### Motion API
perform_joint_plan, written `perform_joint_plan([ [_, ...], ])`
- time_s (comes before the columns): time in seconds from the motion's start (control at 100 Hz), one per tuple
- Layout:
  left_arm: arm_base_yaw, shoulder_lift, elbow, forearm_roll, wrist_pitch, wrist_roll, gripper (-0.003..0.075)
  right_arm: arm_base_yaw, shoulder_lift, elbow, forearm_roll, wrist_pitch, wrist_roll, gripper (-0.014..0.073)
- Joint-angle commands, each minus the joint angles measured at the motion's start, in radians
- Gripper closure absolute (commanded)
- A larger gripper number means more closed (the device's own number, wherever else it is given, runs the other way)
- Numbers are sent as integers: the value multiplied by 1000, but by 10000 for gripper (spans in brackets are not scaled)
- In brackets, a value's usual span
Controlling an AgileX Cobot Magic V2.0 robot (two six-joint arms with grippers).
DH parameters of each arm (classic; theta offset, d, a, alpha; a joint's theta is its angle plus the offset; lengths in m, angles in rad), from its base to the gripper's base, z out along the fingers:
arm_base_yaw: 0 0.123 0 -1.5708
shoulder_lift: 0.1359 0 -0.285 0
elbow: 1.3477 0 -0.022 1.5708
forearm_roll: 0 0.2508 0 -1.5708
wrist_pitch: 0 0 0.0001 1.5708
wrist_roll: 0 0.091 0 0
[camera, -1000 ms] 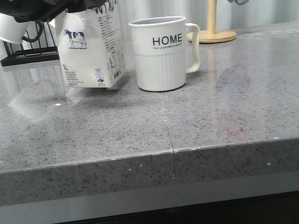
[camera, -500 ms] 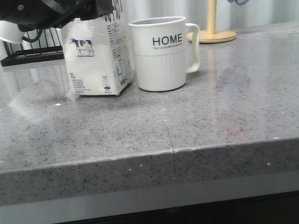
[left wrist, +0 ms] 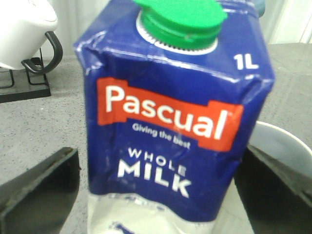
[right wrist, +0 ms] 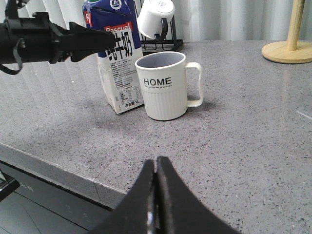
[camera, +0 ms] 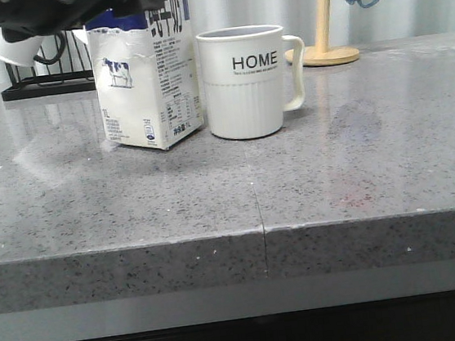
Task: Place milk next to cup
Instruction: 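Carry the carton beside the mug, lower it, and open the left gripper, then withdraw the left gripper up away from the carton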
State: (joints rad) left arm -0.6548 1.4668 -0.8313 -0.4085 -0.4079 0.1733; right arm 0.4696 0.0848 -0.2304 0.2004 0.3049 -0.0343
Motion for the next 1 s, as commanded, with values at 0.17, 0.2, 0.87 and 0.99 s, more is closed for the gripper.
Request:
perform_joint_plan([
  [0.17, -9, -156, 59, 2, -67, 2, 123, -3, 10, -27, -4, -76, -9, 618],
  [0.2, -9, -174, 69, 2, -67, 2, 125, -3, 10, -27, -4, -76, -9, 618],
  [0.87, 268, -587, 209, 173, 333, 0, 741, -3, 10, -27, -4, -76, -9, 618],
  [0.99, 381, -681, 240, 283, 423, -113, 741, -3, 10, -27, -4, -76, -9, 618],
])
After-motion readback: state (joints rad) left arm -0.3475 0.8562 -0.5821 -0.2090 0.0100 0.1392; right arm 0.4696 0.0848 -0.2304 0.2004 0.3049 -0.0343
